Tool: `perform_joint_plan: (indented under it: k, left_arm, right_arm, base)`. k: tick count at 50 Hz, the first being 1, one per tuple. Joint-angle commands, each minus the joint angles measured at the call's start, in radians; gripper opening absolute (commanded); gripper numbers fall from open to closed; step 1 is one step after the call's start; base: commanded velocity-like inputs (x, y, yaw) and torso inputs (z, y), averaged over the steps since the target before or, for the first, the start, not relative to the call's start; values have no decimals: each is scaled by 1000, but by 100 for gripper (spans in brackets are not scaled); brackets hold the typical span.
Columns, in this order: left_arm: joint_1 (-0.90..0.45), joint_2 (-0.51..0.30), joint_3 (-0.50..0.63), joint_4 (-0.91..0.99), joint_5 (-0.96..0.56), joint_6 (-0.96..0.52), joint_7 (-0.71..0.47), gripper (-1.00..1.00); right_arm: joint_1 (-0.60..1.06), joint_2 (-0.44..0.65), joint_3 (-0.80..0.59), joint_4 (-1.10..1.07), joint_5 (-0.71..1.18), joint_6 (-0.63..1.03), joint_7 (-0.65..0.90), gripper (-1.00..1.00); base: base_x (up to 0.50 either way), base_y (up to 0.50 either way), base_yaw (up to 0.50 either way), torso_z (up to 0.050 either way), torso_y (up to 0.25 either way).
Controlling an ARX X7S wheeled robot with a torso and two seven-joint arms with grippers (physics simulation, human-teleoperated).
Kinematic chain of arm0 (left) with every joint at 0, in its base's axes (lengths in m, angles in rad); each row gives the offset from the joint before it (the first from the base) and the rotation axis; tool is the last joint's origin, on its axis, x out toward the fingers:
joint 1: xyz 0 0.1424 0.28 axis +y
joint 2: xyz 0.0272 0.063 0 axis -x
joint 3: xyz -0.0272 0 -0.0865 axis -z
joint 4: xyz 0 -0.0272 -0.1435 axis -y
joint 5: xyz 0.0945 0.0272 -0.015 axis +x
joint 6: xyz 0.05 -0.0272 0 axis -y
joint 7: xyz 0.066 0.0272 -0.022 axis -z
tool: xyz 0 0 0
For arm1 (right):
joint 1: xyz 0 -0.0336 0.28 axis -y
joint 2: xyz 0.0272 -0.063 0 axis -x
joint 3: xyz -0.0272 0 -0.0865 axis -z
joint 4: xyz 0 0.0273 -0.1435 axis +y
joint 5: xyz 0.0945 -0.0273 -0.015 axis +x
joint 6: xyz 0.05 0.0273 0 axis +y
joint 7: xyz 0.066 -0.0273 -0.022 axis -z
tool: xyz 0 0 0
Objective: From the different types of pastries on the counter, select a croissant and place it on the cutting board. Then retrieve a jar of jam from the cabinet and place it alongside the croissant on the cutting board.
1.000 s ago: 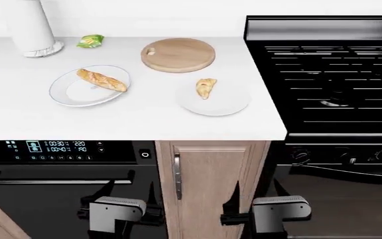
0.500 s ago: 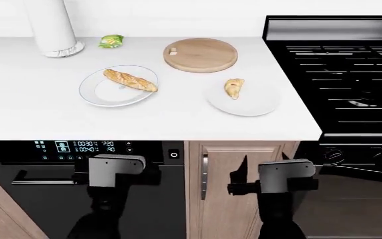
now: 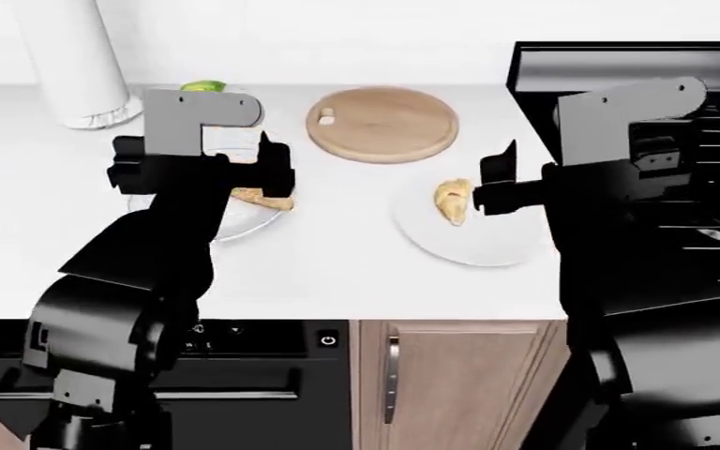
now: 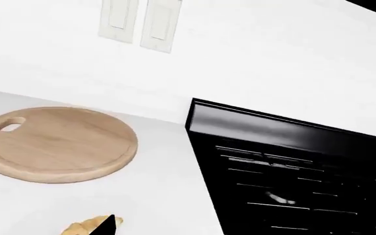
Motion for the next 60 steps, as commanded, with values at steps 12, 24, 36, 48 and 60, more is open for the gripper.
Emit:
perform_joint_plan:
  k: [12, 24, 36, 48, 60]
  left_arm:
    - [-191, 20, 26, -61, 8, -134, -59, 100]
    - [-198, 18, 68, -77, 10, -128, -63, 100]
    - [-200, 19, 93, -73, 5, -132, -70, 100]
    - [-194, 25, 111, -97, -6, -118, -71, 100]
    - [-189, 18, 116, -95, -17, -113, -75, 100]
  right_arm:
    - [177, 70, -148, 35, -62, 148, 44, 100]
    - [157, 77, -119, 50, -50, 150, 36, 100]
    - [161, 22, 30, 64, 53, 269, -64, 100]
    - [219, 276, -44, 278, 1486, 314, 1072, 100]
    - [142, 455, -234, 56, 2001, 10, 1397, 100]
  base:
    - [500, 228, 0, 0, 0]
    - [500, 199, 0, 0, 1]
    - [500, 0, 0, 0, 1]
    - [0, 0, 0, 0, 1]
    - [0, 0, 0, 0, 0]
